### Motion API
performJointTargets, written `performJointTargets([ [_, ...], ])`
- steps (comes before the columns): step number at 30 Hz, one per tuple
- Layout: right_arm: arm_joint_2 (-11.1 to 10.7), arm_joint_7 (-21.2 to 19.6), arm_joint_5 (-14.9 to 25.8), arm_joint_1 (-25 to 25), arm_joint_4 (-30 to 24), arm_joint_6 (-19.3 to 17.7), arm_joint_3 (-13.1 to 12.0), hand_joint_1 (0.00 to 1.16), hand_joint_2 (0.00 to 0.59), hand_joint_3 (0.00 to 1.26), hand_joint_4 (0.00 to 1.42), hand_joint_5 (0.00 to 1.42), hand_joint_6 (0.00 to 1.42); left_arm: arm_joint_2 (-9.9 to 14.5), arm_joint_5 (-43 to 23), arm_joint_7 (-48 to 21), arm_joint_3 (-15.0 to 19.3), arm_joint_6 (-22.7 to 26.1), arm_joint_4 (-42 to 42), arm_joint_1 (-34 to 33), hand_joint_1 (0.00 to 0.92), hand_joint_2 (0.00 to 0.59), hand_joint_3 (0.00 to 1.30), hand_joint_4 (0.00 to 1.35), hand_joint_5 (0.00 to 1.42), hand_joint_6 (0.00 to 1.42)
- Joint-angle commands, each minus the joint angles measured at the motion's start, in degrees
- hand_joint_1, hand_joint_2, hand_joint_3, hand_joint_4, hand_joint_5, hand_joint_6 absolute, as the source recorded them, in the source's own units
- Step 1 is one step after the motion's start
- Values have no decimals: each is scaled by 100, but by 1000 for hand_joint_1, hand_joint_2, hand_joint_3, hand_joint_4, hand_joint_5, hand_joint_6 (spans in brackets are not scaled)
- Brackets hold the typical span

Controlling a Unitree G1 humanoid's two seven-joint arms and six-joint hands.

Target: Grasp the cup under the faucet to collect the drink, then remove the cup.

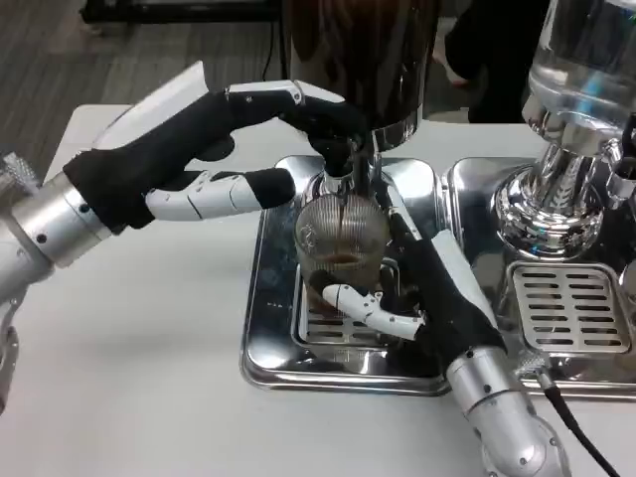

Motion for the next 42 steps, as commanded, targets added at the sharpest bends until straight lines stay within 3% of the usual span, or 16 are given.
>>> performJointTargets([
  [1, 35, -117, -92, 9, -74, 125, 26, 686, 161, 0, 0, 0, 21, 61, 91, -137, -42, 59, 44, 104, 0, 102, 364, 361, 395, 311],
  [9, 131, -460, -212, 112, -171, 218, 41, 690, 161, 0, 0, 0, 64, 75, 85, -145, -44, 75, 24, 119, 0, 103, 366, 362, 397, 311],
  [15, 171, -538, -287, 97, -171, 289, 100, 668, 156, 0, 0, 81, 149, 92, 35, -127, 0, 70, -34, 159, 0, 104, 367, 362, 395, 304],
  [33, 244, -666, -481, 110, -250, 543, 200, 658, 168, 4, 51, 171, 208, 19, -219, 305, 621, 48, -249, 466, 0, 86, 320, 331, 390, 328],
  [42, 280, -919, -648, 105, -295, 704, 288, 670, 167, 136, 165, 292, 312, 125, -161, 512, 893, 239, -402, 721, 0, 85, 328, 333, 399, 350],
])
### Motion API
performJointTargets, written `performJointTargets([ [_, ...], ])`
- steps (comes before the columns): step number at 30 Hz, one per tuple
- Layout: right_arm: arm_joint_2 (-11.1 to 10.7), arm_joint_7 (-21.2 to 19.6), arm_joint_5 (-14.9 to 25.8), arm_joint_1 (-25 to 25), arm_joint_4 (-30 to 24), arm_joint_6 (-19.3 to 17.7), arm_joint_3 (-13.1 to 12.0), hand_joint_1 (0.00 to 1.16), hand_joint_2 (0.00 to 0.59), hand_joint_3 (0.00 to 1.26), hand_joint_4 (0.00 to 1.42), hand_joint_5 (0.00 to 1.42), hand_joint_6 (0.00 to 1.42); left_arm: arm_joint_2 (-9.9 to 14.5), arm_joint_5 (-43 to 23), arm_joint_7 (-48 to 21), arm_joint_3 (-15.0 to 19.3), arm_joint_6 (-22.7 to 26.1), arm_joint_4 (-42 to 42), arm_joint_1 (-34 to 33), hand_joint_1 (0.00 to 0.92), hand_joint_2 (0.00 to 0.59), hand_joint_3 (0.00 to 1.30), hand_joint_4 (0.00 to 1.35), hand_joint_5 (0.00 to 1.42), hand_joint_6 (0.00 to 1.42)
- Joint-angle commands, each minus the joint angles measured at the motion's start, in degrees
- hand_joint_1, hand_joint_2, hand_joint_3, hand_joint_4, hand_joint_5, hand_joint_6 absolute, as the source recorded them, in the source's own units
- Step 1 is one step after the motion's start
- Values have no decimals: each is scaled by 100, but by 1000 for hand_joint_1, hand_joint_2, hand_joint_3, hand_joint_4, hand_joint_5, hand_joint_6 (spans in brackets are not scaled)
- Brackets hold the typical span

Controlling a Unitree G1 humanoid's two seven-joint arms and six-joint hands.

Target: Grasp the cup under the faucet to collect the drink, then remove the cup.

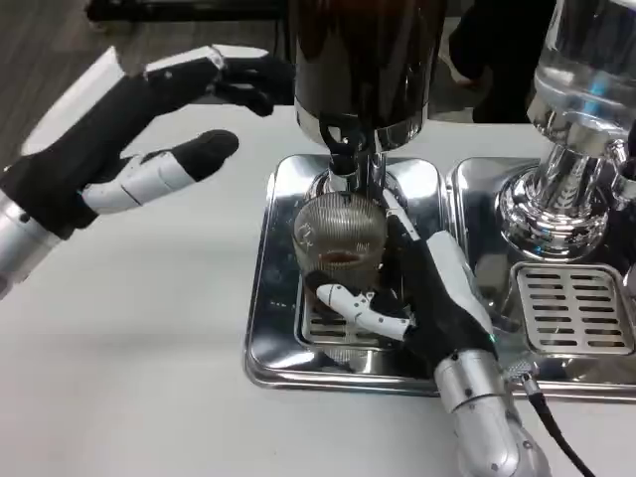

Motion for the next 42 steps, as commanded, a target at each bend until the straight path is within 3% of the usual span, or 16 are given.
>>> performJointTargets([
  [1, 58, -241, -148, 44, -79, 92, 47, 676, 169, 147, 174, 301, 328, 129, 77, 137, 142, 123, -105, 175, 0, 85, 328, 333, 400, 351],
  [11, 107, -803, -520, 209, -250, 143, 156, 678, 175, 233, 268, 395, 428, 164, 161, 194, 185, 233, -134, 379, 0, 90, 331, 342, 402, 354],
  [42, 49, -1590, -597, 852, -865, -47, -29, 683, 194, 406, 470, 617, 626, 87, 611, 185, -127, 302, 561, 225, 0, 103, 334, 347, 401, 360],
])
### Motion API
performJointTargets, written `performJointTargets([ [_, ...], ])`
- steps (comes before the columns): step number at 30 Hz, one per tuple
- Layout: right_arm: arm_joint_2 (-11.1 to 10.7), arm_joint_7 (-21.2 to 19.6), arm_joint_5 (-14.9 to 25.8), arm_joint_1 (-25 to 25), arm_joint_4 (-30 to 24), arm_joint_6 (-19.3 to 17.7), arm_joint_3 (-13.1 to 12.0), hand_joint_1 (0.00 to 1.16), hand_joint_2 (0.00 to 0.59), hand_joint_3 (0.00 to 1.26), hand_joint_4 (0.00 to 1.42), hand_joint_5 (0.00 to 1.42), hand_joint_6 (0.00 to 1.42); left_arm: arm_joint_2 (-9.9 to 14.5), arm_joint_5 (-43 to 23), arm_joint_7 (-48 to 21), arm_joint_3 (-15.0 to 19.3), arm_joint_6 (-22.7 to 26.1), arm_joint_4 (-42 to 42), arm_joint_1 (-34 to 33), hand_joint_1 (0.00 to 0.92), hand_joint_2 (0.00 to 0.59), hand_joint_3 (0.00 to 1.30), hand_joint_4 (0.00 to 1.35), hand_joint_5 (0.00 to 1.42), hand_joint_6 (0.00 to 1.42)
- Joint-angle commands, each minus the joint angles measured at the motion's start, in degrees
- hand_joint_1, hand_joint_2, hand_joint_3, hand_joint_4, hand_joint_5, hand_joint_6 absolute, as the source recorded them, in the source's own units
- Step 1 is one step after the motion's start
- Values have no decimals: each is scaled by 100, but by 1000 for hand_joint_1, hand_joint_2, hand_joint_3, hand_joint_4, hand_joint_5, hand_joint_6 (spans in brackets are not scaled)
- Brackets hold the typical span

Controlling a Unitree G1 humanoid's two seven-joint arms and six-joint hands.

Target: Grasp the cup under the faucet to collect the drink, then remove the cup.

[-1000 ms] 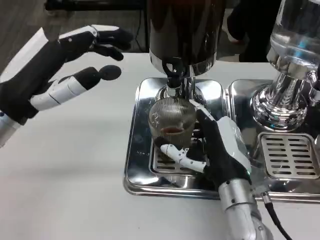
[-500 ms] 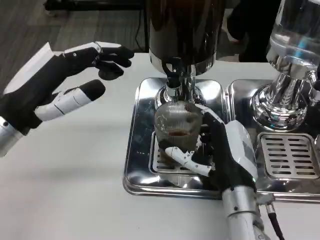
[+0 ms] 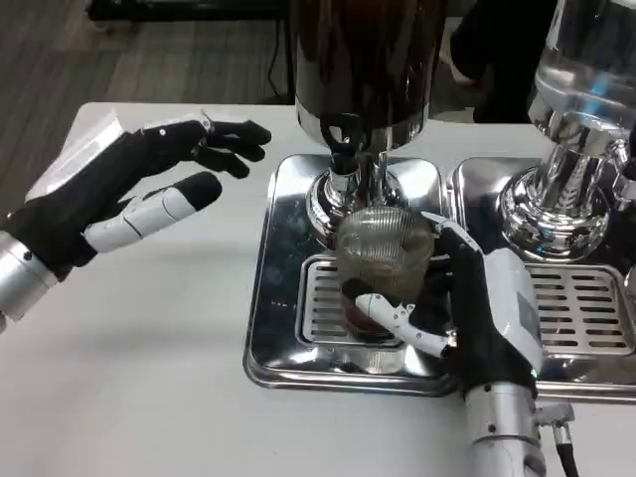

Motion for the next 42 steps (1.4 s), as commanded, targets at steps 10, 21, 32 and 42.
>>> performJointTargets([
  [10, -28, -283, -10, 358, -485, -269, -117, 691, 204, 438, 505, 654, 673, -80, 289, 46, -156, -229, 440, -155, 0, 104, 331, 339, 393, 368],
  [21, -66, -492, -77, 577, -825, -368, -250, 692, 204, 453, 512, 664, 694, -106, 358, 74, -288, -309, 571, -104, 0, 104, 331, 336, 387, 378],
  [32, -75, -433, 6, 852, -1317, -362, -465, 692, 204, 489, 552, 699, 740, -129, 604, 122, -414, -348, 651, -28, 0, 105, 322, 317, 366, 381],
  [42, -44, -341, 12, 1089, -1741, -413, -495, 683, 213, 497, 568, 715, 764, -119, 823, 231, -618, -436, 679, 116, 0, 102, 287, 256, 288, 289],
])
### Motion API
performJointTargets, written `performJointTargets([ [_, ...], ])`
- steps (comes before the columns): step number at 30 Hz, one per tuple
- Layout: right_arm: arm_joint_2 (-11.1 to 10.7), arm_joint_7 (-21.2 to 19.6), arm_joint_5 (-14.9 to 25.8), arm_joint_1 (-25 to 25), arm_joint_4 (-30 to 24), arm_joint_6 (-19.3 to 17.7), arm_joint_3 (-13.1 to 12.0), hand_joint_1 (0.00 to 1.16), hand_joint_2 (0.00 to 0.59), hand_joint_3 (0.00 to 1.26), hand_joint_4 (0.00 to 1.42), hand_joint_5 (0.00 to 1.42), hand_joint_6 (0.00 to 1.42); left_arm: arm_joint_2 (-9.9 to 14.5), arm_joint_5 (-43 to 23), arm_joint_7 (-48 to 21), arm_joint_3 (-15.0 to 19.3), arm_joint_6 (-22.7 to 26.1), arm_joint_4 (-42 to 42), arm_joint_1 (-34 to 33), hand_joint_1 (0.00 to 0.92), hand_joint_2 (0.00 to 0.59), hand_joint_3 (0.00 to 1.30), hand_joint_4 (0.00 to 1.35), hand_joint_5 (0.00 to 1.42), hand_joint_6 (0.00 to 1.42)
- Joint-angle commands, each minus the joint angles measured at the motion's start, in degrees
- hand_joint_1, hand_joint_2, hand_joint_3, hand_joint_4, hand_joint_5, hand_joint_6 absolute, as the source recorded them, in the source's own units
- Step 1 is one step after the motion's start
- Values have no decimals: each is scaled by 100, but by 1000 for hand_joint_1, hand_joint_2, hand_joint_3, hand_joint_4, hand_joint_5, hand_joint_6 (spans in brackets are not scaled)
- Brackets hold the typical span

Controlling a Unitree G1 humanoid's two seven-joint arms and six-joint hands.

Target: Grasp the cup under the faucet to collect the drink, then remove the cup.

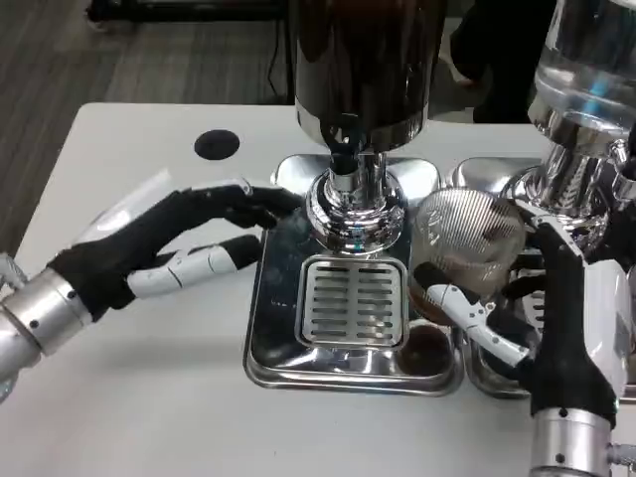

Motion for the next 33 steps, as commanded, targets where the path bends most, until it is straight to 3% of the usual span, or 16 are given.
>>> performJointTargets([
  [1, 29, -3, 27, 46, -311, -247, 9, 683, 213, 497, 568, 716, 765, 5, 174, 89, -122, -61, 55, 74, 0, 102, 287, 253, 285, 288],
  [16, -1, 277, -21, 422, -867, -232, 84, 680, 213, 524, 590, 744, 795, 32, 485, 293, -341, -89, -5, 304, 0, 101, 255, 203, 229, 249],
  [33, -82, 931, 76, 869, -1546, -291, 233, 688, 225, 527, 594, 755, 813, 98, 193, 259, -308, -305, -391, 602, 0, 101, 246, 181, 200, 248],
])
